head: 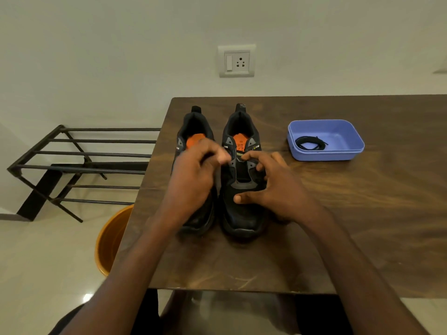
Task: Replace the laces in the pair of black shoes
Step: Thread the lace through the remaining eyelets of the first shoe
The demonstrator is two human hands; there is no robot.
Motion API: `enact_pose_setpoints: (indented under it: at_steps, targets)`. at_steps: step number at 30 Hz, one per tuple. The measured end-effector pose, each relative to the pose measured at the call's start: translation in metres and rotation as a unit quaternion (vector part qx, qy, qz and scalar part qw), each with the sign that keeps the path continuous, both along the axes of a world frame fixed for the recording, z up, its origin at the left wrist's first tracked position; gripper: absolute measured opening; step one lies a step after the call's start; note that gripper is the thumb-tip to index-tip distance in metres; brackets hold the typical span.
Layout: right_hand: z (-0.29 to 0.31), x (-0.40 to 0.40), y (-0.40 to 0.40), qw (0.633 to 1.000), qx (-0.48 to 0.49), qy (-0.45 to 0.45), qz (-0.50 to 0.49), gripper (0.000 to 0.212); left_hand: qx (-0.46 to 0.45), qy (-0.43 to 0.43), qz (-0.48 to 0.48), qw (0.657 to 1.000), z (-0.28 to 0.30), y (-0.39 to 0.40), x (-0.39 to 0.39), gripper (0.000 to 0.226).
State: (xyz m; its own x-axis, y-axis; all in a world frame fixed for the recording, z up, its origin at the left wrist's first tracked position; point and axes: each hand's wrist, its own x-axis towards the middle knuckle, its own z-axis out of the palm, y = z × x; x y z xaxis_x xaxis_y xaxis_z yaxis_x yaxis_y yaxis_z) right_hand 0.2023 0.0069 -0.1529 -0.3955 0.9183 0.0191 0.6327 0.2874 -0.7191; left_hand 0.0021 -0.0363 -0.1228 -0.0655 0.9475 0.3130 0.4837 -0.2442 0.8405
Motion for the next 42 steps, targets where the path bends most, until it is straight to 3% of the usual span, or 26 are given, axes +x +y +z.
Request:
enact_pose_setpoints:
  at_steps: [2, 3, 4, 5, 7, 9, 10, 13, 15, 18, 19, 21, 22, 23, 24, 26, 28, 30, 32, 35, 38, 42]
  targets:
    - [0.002, -0.001, 0.0, 1.0, -0.001, -0.014, -0.002, 0.089, 0.015, -0.262, -0.022, 0.965, 0.018, -0.003, -0.002, 0.021]
    - [0.003, -0.002, 0.0, 1.0, -0.003, -0.018, -0.002, 0.088, 0.015, -0.342, -0.034, 0.939, 0.024, -0.004, -0.004, 0.023]
    - [0.003, -0.002, -0.001, 1.0, -0.007, -0.021, -0.004, 0.088, 0.017, -0.359, -0.032, 0.933, 0.027, -0.005, -0.005, 0.023]
    - [0.004, -0.003, -0.001, 1.0, -0.012, -0.025, -0.007, 0.088, 0.023, -0.308, -0.009, 0.951, 0.026, -0.005, -0.006, 0.02]
    - [0.005, -0.003, -0.002, 0.999, -0.013, -0.031, -0.013, 0.09, 0.021, -0.062, 0.035, 0.997, 0.015, -0.005, -0.005, 0.007]
    - [0.004, -0.004, -0.003, 0.999, -0.006, -0.028, -0.016, 0.091, -0.024, 0.175, 0.031, 0.984, -0.001, -0.003, -0.001, 0.015]
    - [0.004, -0.003, -0.003, 1.0, -0.004, -0.027, -0.015, 0.091, -0.06, 0.25, 0.021, 0.966, -0.009, -0.002, 0.0, 0.02]
    - [0.005, -0.004, -0.003, 0.999, -0.005, -0.033, -0.013, 0.092, -0.096, 0.31, 0.019, 0.946, -0.014, 0.002, 0.0, 0.01]
    - [0.006, -0.004, -0.003, 0.999, -0.01, -0.034, -0.014, 0.092, -0.056, 0.249, 0.01, 0.967, -0.013, 0.001, -0.002, 0.008]
    - [0.009, -0.005, -0.004, 0.999, -0.032, -0.032, -0.017, 0.091, -0.001, 0.018, -0.009, 1.0, 0.001, -0.004, 0.001, 0.009]
    - [0.011, -0.005, -0.004, 0.999, -0.039, -0.033, -0.017, 0.09, 0.017, -0.089, -0.023, 0.996, 0.012, -0.006, 0.002, 0.01]
    - [0.012, -0.005, -0.004, 0.998, -0.044, -0.033, -0.016, 0.089, 0.029, -0.314, -0.065, 0.947, 0.034, -0.01, -0.001, 0.017]
    - [0.012, -0.005, -0.004, 0.998, -0.042, -0.03, -0.018, 0.088, 0.029, -0.366, -0.072, 0.927, 0.04, -0.011, -0.003, 0.02]
    - [0.012, -0.006, -0.004, 0.999, -0.041, -0.029, -0.021, 0.087, 0.029, -0.357, -0.053, 0.932, 0.043, -0.012, -0.003, 0.019]
    - [0.012, -0.006, -0.004, 0.998, -0.041, -0.028, -0.023, 0.087, 0.028, -0.291, -0.013, 0.956, 0.041, -0.012, -0.003, 0.016]
    - [0.011, -0.007, -0.004, 0.999, -0.04, -0.029, -0.024, 0.088, 0.015, -0.086, 0.059, 0.994, 0.028, -0.012, 0.001, 0.015]
    - [0.01, -0.007, -0.003, 0.999, -0.036, -0.029, -0.029, 0.092, -0.013, 0.07, 0.064, 0.995, 0.014, -0.011, 0.005, 0.032]
    - [0.009, -0.007, -0.004, 0.999, -0.032, -0.028, -0.03, 0.094, -0.042, 0.161, 0.034, 0.985, 0.003, -0.009, 0.004, 0.046]
    - [0.009, -0.007, -0.005, 0.999, -0.028, -0.024, -0.028, 0.093, -0.083, 0.222, 0.017, 0.971, -0.004, -0.006, 0.004, 0.042]
    - [0.01, -0.007, -0.005, 0.999, -0.03, -0.021, -0.029, 0.092, -0.129, 0.264, 0.014, 0.956, -0.007, -0.002, 0.007, 0.016]
    - [0.01, -0.008, -0.006, 0.999, -0.037, -0.018, -0.033, 0.091, -0.08, 0.253, 0.015, 0.964, -0.01, 0.0, 0.006, 0.008]
    - [0.014, -0.01, -0.007, 0.998, -0.054, -0.02, -0.04, 0.088, -0.018, 0.091, 0.044, 0.995, -0.003, -0.002, -0.002, 0.012]
